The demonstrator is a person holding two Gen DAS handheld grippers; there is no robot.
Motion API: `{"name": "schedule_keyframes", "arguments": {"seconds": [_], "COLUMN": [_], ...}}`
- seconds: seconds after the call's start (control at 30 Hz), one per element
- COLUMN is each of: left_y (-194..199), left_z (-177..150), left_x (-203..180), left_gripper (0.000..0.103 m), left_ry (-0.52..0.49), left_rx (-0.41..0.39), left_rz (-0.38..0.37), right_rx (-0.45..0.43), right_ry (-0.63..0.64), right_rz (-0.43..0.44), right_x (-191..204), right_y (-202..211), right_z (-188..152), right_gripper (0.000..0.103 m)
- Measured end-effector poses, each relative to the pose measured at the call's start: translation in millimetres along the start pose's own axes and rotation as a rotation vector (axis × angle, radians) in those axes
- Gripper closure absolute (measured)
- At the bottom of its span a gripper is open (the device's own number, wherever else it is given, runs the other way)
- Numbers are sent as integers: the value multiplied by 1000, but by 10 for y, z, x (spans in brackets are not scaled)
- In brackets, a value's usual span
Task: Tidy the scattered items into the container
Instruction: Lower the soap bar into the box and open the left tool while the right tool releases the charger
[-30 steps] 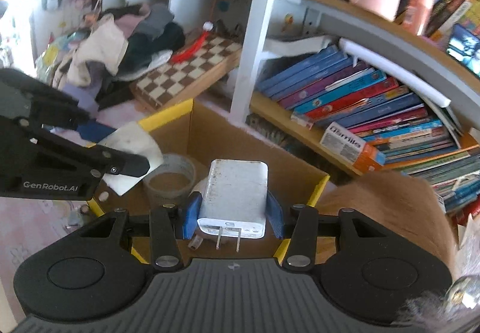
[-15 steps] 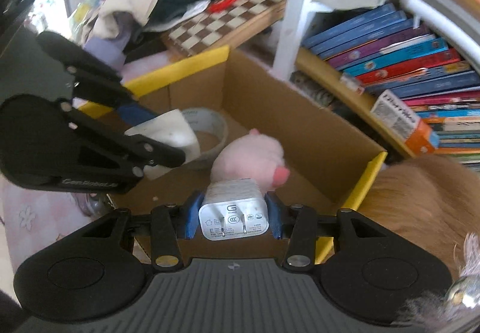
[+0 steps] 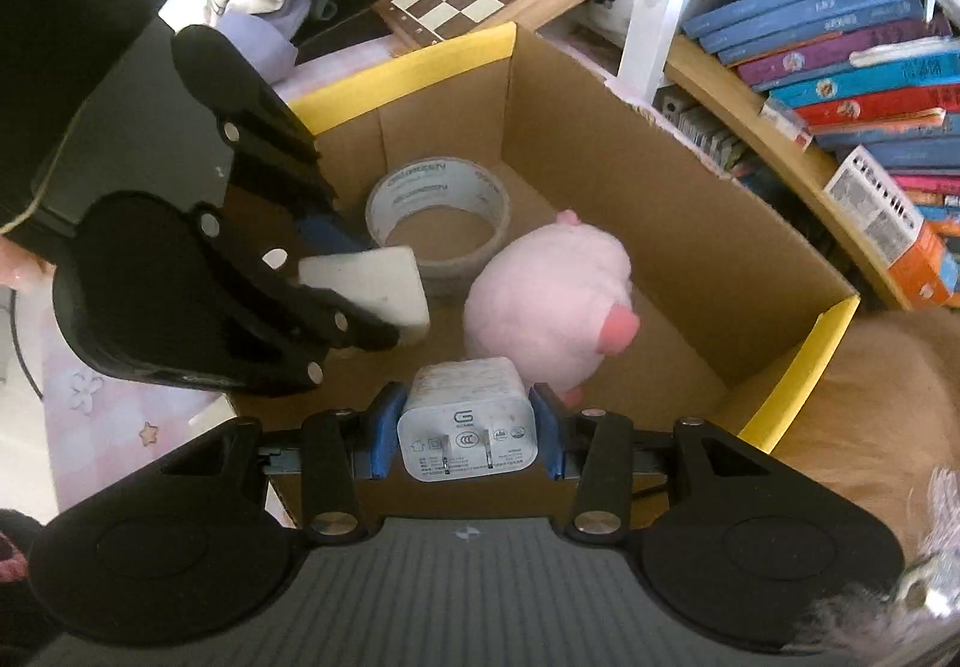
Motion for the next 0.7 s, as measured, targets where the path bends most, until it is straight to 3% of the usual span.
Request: {"name": "schedule_keyframes", "arguments": {"seconds": [0.33,0.7], "left_y": [-85,-182], "left_z": [3,-11], "left_x": [7,16], "left_gripper": [76,76], "left_ry": [29,32], "left_rx": [30,73], "left_rz": [-8,3], "right_rx": [-16,-27], "right_ry": [-108,-113], "right_rz": [82,41], "right_x": [-74,-108], "right_y": [-31,-75], "right_z": [-50,-15], "right_gripper": [60,60]}}
Point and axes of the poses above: each gripper's, at about its wrist camera, not at the fingertips, and y roughly against the way its jaws point, x to its left, z to its top, the point moved 9 cm from there along -y, roughly the way its jaws point, and after that the axes turned 3 degrees about y, right-handed, at the moved point
